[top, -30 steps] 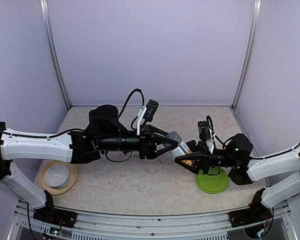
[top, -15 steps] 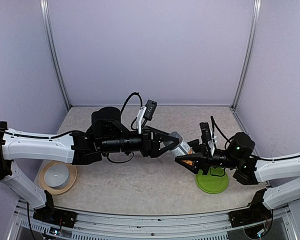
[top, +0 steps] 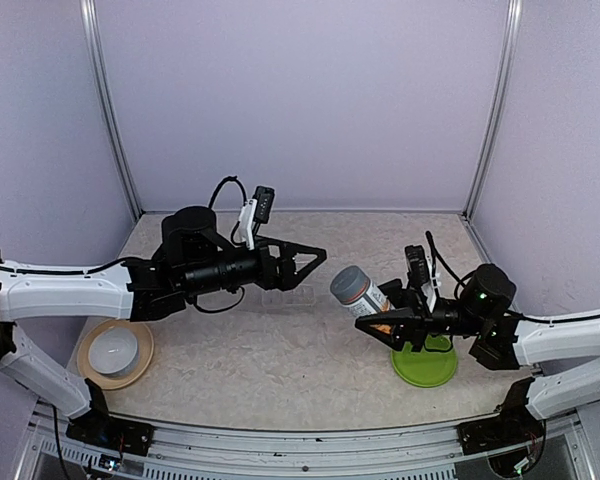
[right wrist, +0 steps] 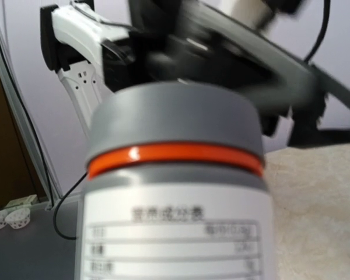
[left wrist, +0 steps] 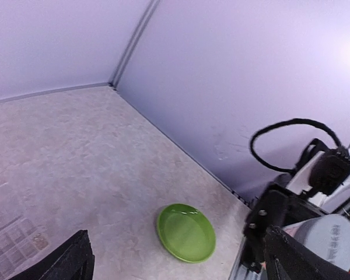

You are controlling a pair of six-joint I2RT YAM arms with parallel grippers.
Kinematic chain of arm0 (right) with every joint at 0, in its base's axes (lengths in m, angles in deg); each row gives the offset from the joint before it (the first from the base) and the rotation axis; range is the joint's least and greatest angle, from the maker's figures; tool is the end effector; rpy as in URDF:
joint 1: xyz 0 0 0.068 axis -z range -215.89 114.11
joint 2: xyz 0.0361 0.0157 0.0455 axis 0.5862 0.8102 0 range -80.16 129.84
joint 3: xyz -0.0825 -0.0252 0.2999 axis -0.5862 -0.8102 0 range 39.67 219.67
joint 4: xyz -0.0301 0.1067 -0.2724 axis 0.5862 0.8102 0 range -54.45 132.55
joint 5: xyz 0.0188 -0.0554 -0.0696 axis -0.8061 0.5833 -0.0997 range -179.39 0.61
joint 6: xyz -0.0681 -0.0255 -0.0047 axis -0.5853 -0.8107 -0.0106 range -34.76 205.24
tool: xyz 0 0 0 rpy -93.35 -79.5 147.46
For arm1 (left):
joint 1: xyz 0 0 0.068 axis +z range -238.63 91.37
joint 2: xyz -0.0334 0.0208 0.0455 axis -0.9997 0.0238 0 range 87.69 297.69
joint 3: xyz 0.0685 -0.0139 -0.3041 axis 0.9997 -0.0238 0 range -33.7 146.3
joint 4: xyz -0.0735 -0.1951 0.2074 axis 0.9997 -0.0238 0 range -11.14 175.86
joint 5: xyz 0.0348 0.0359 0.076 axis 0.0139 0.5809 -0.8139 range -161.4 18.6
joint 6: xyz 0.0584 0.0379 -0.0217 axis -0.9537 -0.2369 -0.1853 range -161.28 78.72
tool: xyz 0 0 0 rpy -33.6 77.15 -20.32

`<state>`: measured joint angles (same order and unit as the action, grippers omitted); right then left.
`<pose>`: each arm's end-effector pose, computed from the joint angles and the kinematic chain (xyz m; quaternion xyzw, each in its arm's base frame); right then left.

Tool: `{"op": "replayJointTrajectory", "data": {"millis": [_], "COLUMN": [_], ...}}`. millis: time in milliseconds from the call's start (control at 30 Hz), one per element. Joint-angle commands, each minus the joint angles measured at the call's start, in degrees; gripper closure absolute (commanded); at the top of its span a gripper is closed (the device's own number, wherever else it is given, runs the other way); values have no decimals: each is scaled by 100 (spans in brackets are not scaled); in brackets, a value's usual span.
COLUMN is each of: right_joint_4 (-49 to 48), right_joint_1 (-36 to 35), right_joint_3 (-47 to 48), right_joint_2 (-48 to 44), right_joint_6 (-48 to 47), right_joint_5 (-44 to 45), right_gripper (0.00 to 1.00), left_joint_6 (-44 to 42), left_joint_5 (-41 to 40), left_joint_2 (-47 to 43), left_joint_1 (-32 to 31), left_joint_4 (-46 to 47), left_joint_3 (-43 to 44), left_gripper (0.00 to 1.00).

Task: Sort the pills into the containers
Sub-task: Move the pill container to the center of the board.

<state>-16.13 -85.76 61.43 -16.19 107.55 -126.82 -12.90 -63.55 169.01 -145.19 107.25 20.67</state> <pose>0.1357 0.2182 0.2638 -0.3836 0.5361 0.5934 0.4618 0.2047 -0.3249 0.3281 0.2245 0.7055 -0.4900 0.4602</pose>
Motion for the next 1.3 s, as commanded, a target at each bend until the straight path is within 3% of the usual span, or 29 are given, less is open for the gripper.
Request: {"op": "replayJointTrajectory", "data": {"millis": [0, 233, 567, 1267], "right_joint_4": [-51, 123, 354, 217], "right_joint_1": [-50, -54, -57, -57], "right_joint_3": [-120, -172, -146, -233], "right_joint_2": [-252, -437, -624, -477], "right_joint_6": [-15, -50, -86, 13], "right_joint_5": [58, 126, 192, 240], "right_gripper": [97, 97, 97, 97], "left_joint_6": [193, 554, 628, 424], "left_joint_5": [-584, -790, -1371, -896], "left_joint_2": [-180, 512, 1970, 2858], "left_joint_1": [518, 1192, 1340, 1384], "left_joint_4": [13, 106, -464, 220], "left_joint_3": [-597, -1004, -351, -103], "left_gripper": [1, 1, 1, 1]}}
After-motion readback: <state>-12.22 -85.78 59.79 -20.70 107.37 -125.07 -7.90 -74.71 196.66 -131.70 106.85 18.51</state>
